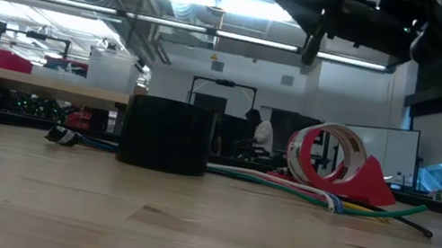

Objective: Coil cords
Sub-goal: Coil the green wire onto the black spool

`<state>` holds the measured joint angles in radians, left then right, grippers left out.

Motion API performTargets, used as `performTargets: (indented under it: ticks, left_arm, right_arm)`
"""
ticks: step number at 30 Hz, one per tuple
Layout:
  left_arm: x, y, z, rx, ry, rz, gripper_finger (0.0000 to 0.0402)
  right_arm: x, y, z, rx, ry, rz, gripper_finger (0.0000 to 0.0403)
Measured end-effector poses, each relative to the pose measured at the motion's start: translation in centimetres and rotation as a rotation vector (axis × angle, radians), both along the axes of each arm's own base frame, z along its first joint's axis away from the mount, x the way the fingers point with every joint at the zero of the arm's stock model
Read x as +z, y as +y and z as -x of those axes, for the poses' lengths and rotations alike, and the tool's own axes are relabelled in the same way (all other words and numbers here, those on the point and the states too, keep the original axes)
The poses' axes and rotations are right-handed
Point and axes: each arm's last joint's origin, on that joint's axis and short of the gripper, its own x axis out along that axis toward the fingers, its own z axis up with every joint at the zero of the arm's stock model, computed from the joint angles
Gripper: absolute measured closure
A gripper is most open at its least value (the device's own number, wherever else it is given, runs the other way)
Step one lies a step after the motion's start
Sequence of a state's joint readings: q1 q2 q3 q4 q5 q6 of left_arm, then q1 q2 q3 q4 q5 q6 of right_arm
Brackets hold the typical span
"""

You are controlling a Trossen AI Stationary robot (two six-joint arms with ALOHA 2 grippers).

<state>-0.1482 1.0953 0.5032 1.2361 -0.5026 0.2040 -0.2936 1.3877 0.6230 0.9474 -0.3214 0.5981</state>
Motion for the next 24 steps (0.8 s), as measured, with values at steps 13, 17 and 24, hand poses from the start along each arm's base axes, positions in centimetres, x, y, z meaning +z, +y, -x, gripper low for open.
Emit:
performTargets:
  ticks: [13,17,24]
  left_arm:
    - [-4.3,-0.1,-4.3,-0.154,-0.027,-0.125,0.0401]
    - [-3.9,-0.3,-5.1,-0.180,-0.044,-0.151,0.0401]
    - [-3.4,-0.4,-5.0,-0.206,-0.065,-0.163,0.0401]
  right_arm:
    - [-1.3,1.7,-6.0,0.027,-0.218,0.025,0.0359]
    - [-1.2,2.2,-7.5,0.049,-0.239,0.027,0.0359]
    - [-0.5,2.5,-7.4,0.104,-0.309,0.033,0.0359]
